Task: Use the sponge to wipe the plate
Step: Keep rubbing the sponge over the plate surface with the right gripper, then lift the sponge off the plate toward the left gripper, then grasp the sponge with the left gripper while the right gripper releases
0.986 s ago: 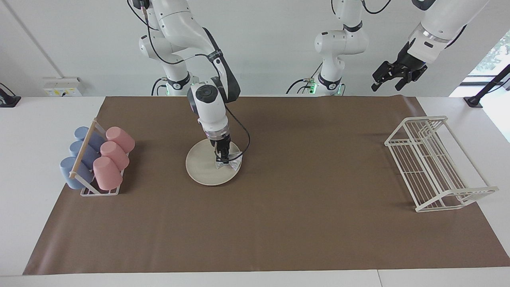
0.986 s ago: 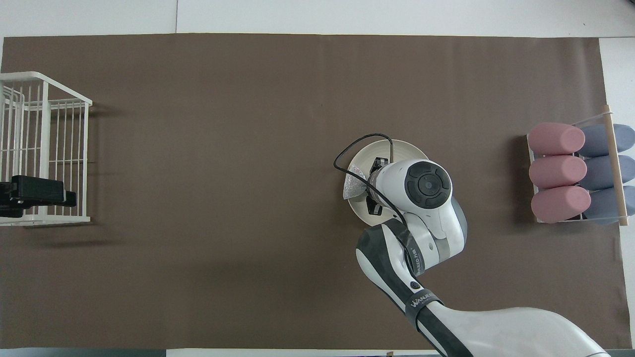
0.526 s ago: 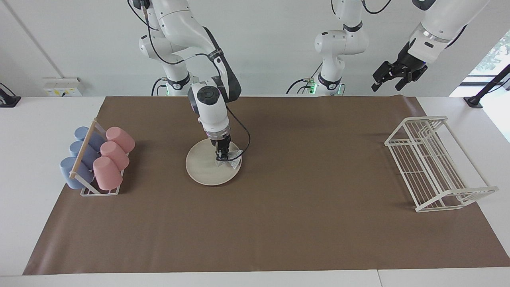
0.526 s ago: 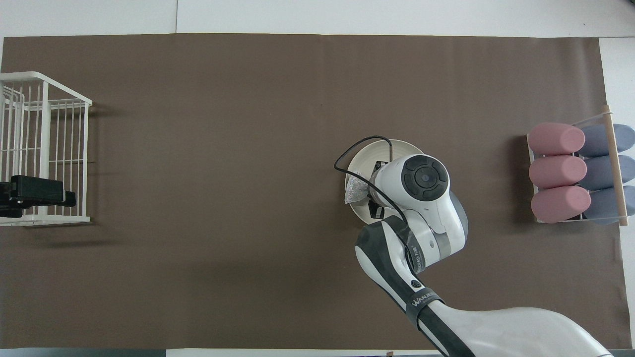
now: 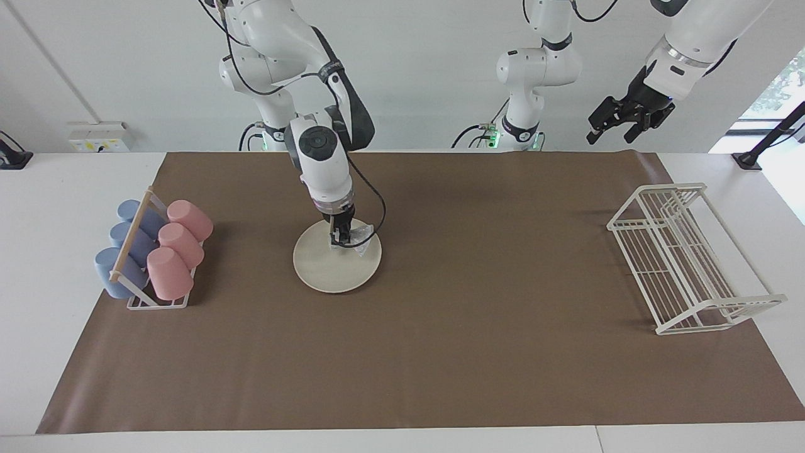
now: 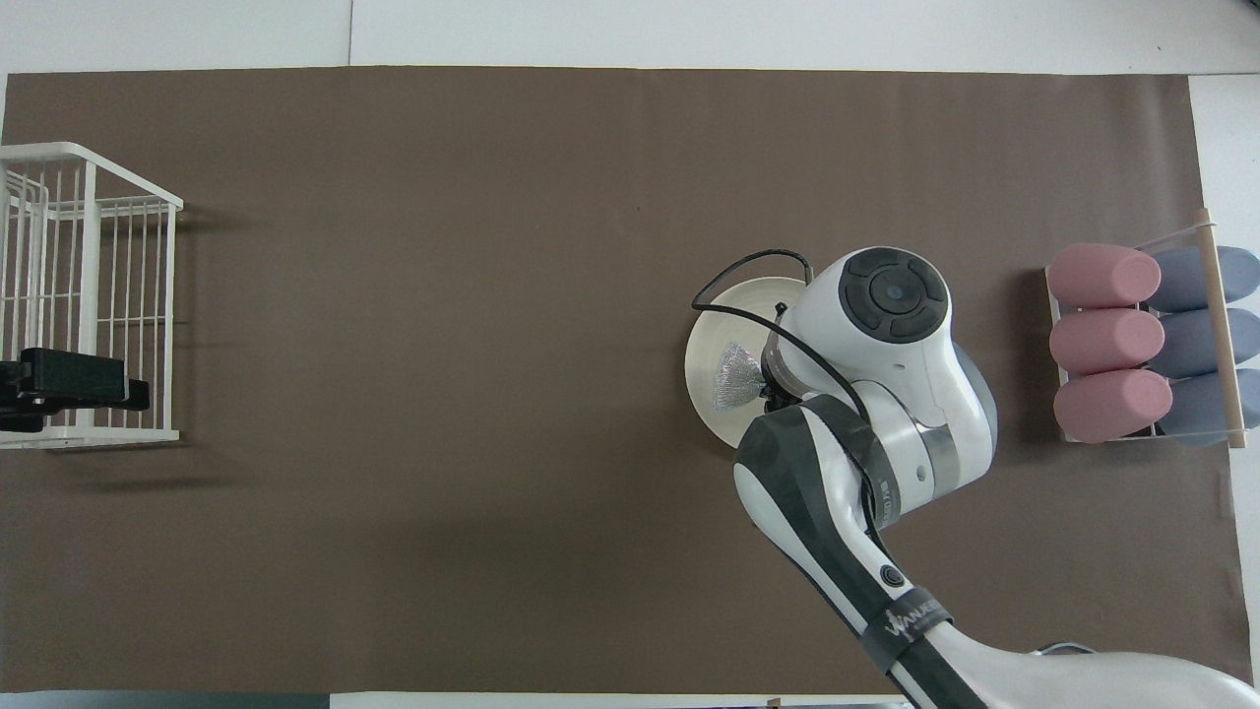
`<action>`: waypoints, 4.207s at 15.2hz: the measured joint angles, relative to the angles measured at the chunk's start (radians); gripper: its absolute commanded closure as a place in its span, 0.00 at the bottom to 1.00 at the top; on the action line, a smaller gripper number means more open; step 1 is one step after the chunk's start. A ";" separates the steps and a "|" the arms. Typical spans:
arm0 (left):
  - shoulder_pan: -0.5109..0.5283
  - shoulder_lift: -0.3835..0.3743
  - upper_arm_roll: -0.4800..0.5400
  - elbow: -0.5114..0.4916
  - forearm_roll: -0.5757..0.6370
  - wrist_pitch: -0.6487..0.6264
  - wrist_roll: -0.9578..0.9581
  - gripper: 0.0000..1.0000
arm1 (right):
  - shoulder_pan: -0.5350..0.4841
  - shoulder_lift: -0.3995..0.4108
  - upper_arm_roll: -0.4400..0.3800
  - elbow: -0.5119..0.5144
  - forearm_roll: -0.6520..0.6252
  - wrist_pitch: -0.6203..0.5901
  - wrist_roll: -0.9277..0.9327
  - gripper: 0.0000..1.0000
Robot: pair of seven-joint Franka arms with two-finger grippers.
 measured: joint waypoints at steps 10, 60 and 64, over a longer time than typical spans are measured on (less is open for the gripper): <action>0.111 0.012 -0.005 -0.251 -0.570 0.138 0.200 0.00 | 0.133 0.005 0.020 0.207 0.050 -0.114 0.078 1.00; -0.294 0.180 -0.026 -0.360 -1.175 0.330 0.479 1.00 | 0.194 0.073 0.010 0.282 0.049 0.013 0.178 1.00; -0.295 0.180 -0.026 -0.360 -1.175 0.330 0.469 1.00 | 0.194 0.073 0.010 0.282 0.049 0.013 0.178 0.88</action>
